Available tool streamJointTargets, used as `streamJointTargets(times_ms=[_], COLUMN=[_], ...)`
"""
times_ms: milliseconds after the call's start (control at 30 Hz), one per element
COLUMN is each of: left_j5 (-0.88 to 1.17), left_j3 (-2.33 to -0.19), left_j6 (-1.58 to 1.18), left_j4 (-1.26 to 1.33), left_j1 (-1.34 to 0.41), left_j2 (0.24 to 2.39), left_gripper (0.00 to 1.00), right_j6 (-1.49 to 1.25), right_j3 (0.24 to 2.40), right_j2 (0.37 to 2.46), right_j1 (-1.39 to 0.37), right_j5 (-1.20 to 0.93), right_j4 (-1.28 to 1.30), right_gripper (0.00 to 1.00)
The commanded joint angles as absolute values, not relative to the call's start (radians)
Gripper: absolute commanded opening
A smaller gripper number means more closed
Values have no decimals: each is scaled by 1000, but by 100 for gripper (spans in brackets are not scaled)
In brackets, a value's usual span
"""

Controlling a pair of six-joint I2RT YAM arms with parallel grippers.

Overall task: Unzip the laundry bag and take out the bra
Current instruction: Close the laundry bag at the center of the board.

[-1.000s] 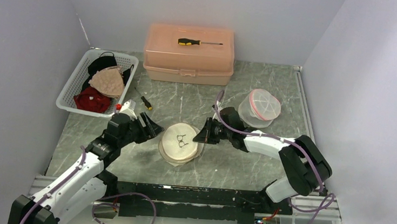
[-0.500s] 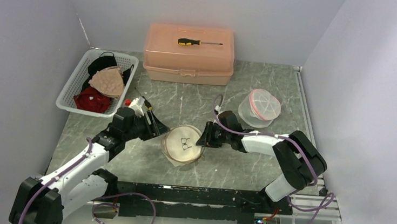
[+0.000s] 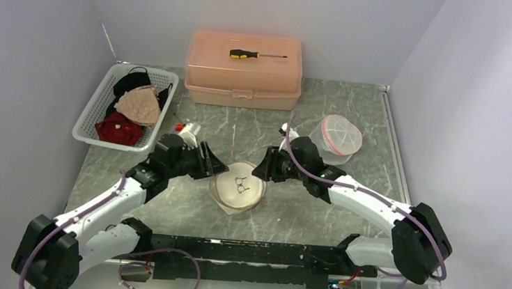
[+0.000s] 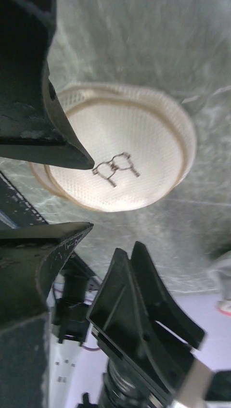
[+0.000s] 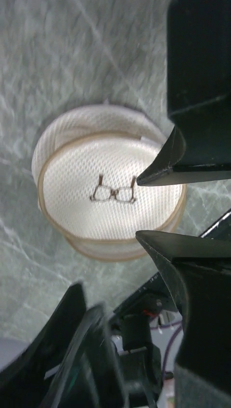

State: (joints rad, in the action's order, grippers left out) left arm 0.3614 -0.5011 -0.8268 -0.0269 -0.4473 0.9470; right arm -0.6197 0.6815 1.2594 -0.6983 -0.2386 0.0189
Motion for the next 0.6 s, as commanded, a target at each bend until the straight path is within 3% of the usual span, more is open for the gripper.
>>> streamJointTargets(times_ms=[0,67,200,567], left_j5=[351,322,284,240], left_j3=[-522,-503,-431,-334], left_j6=[-804,-815,-845,-861], left_j4=[45,64,117,227], left_j1=[-569,-605,-613,-612], left_j2=[1021,1047,1068,1191], left_gripper=[46,41,34,33], right_j6=[-619,-647,-680,-698], right_j3=[708,702,700,689], right_j2=[1317,1366,1466,1626], right_j1=[-713,-715,-714,-714], right_j5=[-359,-400,-414,-367], right_j4=[-101,-162,-231,-280], right_gripper=[37,32,31,32])
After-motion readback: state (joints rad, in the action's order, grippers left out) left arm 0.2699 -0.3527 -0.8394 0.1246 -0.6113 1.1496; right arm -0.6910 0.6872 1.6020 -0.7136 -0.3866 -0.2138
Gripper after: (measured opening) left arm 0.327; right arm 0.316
